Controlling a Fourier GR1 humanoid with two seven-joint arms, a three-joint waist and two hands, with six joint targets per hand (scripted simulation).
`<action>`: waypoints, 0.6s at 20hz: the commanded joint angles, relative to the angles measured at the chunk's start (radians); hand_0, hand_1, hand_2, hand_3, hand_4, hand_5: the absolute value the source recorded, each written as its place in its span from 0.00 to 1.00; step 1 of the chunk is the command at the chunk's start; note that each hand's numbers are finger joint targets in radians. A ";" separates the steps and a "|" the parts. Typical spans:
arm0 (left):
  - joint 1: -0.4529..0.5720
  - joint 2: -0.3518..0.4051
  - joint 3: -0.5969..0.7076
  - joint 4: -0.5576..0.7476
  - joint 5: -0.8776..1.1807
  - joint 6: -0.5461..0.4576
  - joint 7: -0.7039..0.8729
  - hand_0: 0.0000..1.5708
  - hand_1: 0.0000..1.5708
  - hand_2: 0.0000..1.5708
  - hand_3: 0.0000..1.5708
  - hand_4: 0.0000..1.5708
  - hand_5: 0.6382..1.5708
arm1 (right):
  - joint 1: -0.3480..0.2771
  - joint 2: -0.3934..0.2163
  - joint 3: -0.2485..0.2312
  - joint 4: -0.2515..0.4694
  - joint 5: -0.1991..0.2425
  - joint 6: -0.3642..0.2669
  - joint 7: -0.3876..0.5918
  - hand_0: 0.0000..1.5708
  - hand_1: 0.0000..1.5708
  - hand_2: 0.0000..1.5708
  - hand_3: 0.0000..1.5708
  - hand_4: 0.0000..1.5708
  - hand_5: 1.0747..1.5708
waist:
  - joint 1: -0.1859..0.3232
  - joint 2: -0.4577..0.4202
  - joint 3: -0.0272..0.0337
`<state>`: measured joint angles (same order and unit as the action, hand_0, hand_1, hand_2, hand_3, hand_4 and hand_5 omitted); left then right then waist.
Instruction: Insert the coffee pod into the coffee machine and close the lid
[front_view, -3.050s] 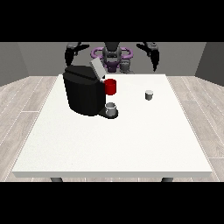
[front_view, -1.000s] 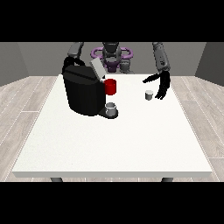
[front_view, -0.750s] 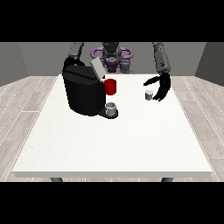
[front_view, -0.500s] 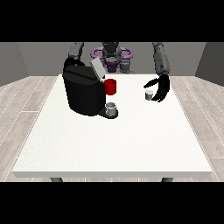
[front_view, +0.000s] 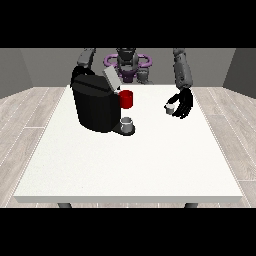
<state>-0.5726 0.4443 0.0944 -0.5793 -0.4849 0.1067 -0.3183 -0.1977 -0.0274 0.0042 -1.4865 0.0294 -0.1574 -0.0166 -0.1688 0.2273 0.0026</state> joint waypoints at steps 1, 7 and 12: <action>-0.051 -0.001 -0.013 0.012 -0.040 0.021 0.035 0.53 0.53 0.62 0.48 0.24 1.00 | 0.001 0.023 -0.011 0.066 -0.008 -0.006 -0.063 0.00 0.00 0.00 0.00 0.33 1.00 | 0.013 -0.002 -0.0026; -0.013 0.032 -0.043 0.084 -0.111 0.052 -0.028 0.62 0.62 0.67 0.51 0.20 1.00 | -0.005 0.003 -0.017 -0.009 -0.039 0.013 0.018 0.00 0.00 0.00 0.00 0.32 1.00 | -0.003 -0.001 -0.0029; -0.060 0.030 -0.017 0.085 -0.100 0.053 -0.097 0.81 0.81 0.89 0.87 0.32 1.00 | 0.012 0.007 -0.021 -0.003 -0.028 -0.001 -0.013 0.00 0.00 0.00 0.00 0.27 1.00 | -0.004 -0.008 -0.0031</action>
<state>-0.6206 0.4717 0.0681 -0.5112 -0.5796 0.1530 -0.3752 -0.2050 -0.0254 -0.0205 -1.4745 -0.0051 -0.1470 -0.0318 -0.1679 0.2309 0.0008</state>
